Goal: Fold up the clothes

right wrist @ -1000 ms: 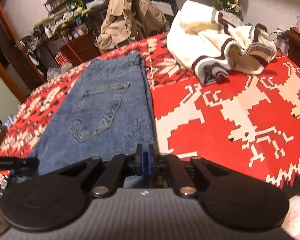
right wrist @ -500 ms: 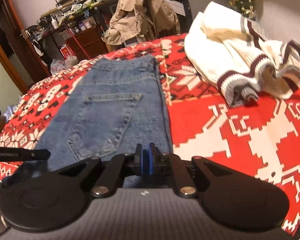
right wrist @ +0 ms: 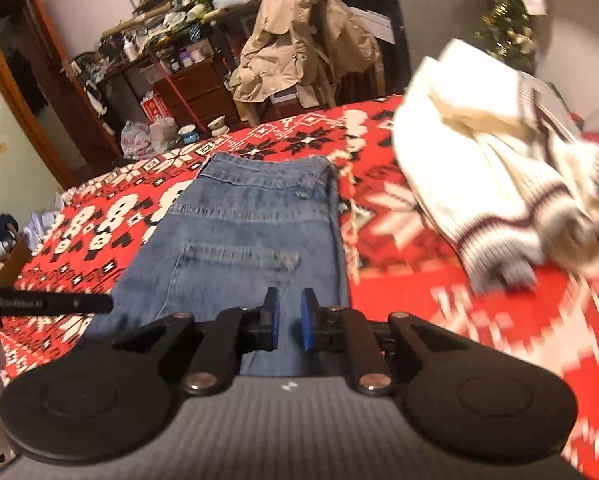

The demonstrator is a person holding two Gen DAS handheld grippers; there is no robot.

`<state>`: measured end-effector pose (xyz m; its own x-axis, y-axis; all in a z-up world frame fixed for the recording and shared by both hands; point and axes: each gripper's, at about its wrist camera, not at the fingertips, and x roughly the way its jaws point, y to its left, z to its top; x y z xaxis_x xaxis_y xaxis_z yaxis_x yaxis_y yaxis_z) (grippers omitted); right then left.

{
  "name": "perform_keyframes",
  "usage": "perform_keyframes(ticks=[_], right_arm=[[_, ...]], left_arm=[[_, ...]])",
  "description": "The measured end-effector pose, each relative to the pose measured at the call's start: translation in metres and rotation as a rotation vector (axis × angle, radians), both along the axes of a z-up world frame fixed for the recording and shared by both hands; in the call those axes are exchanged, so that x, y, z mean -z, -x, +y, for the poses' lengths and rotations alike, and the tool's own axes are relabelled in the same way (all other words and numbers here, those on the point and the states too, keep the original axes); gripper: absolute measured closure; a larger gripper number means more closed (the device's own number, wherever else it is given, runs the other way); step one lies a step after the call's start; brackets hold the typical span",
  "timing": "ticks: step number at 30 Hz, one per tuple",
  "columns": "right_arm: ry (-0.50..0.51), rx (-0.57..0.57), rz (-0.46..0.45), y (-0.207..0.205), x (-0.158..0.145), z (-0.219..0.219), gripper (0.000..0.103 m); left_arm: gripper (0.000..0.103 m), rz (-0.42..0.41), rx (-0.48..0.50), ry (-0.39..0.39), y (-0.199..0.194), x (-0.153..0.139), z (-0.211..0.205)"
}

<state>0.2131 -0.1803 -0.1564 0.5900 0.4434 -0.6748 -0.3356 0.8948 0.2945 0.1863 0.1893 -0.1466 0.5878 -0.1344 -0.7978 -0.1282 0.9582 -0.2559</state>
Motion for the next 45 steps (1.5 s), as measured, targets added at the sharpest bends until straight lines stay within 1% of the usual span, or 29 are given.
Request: perform_keyframes(ticks=[2, 4, 7, 10, 13, 16, 18, 21, 23, 24, 27, 29, 30, 31, 34, 35, 36, 37, 38, 39, 40, 43, 45], right_arm=[[0.002, -0.004, 0.006, -0.005, 0.003, -0.002, 0.091], [0.003, -0.008, 0.013, -0.009, 0.006, -0.005, 0.091], [0.005, -0.014, 0.023, -0.015, 0.011, -0.009, 0.092], [0.006, -0.020, 0.033, -0.021, 0.015, -0.013, 0.089], [0.008, -0.025, 0.043, -0.027, 0.020, -0.017, 0.089], [-0.007, -0.064, 0.014, -0.039, 0.010, 0.002, 0.089], [0.002, -0.090, 0.006, -0.049, 0.008, 0.019, 0.089], [0.040, -0.097, 0.027, -0.063, 0.017, 0.034, 0.090], [0.062, -0.095, 0.033, -0.069, 0.025, 0.034, 0.097], [0.066, -0.091, 0.033, -0.070, 0.026, 0.030, 0.103], [0.077, -0.080, 0.033, -0.072, 0.028, 0.018, 0.103], [0.085, -0.073, 0.032, -0.073, 0.030, 0.010, 0.103], [0.071, -0.063, 0.042, -0.075, 0.029, 0.003, 0.103], [0.054, -0.052, 0.053, -0.076, 0.028, -0.004, 0.093], [-0.057, -0.055, 0.076, -0.085, 0.021, -0.022, 0.089], [-0.084, -0.053, 0.082, -0.089, 0.018, -0.025, 0.087], [-0.097, -0.056, 0.086, -0.096, 0.015, -0.025, 0.084], [-0.109, -0.059, 0.089, -0.103, 0.012, -0.024, 0.084], [-0.111, -0.074, 0.095, -0.111, 0.011, -0.020, 0.082], [-0.113, -0.090, 0.100, -0.118, 0.011, -0.016, 0.076], [-0.104, -0.096, 0.109, -0.127, 0.012, -0.012, 0.072], [-0.078, -0.106, 0.137, -0.153, 0.014, 0.001, 0.072], [-0.064, -0.105, 0.157, -0.168, 0.016, 0.007, 0.069]], left_arm=[[0.100, 0.025, -0.004, 0.003, -0.018, 0.007, 0.000], [0.100, 0.058, -0.007, -0.023, -0.025, 0.017, 0.001], [0.100, 0.065, 0.019, -0.033, -0.020, 0.024, 0.006], [0.100, 0.048, 0.031, -0.022, -0.016, 0.016, 0.008], [0.100, 0.010, 0.061, 0.017, -0.025, 0.003, 0.001], [0.100, -0.006, 0.088, 0.032, -0.045, -0.003, -0.012], [0.100, 0.009, 0.097, 0.043, -0.059, 0.001, -0.019], [0.100, 0.048, 0.097, 0.068, -0.075, 0.016, -0.018], [0.100, 0.057, 0.099, 0.085, -0.080, 0.023, -0.014], [0.100, 0.055, 0.099, 0.105, -0.079, 0.024, -0.011], [0.100, 0.056, 0.097, 0.137, -0.077, 0.025, -0.003], [0.101, 0.053, 0.094, 0.107, -0.075, 0.018, -0.002], [0.098, 0.048, 0.097, 0.090, -0.074, 0.014, -0.002], [0.095, 0.037, 0.100, 0.089, -0.073, 0.008, 0.001], [0.091, -0.007, 0.101, 0.083, -0.078, -0.010, 0.009], [0.084, -0.020, 0.100, 0.076, -0.083, -0.016, 0.011], [0.074, -0.029, 0.096, 0.069, -0.089, -0.020, 0.013], [0.069, -0.032, 0.088, 0.063, -0.097, -0.022, 0.015], [0.065, -0.027, 0.083, 0.059, -0.107, -0.022, 0.018], [0.065, -0.013, 0.077, 0.066, -0.116, -0.021, 0.021], [0.065, 0.002, 0.072, 0.075, -0.125, -0.020, 0.024], [0.059, 0.047, 0.050, 0.120, -0.149, -0.011, 0.034], [0.048, 0.072, 0.059, 0.123, -0.162, -0.006, 0.036]])
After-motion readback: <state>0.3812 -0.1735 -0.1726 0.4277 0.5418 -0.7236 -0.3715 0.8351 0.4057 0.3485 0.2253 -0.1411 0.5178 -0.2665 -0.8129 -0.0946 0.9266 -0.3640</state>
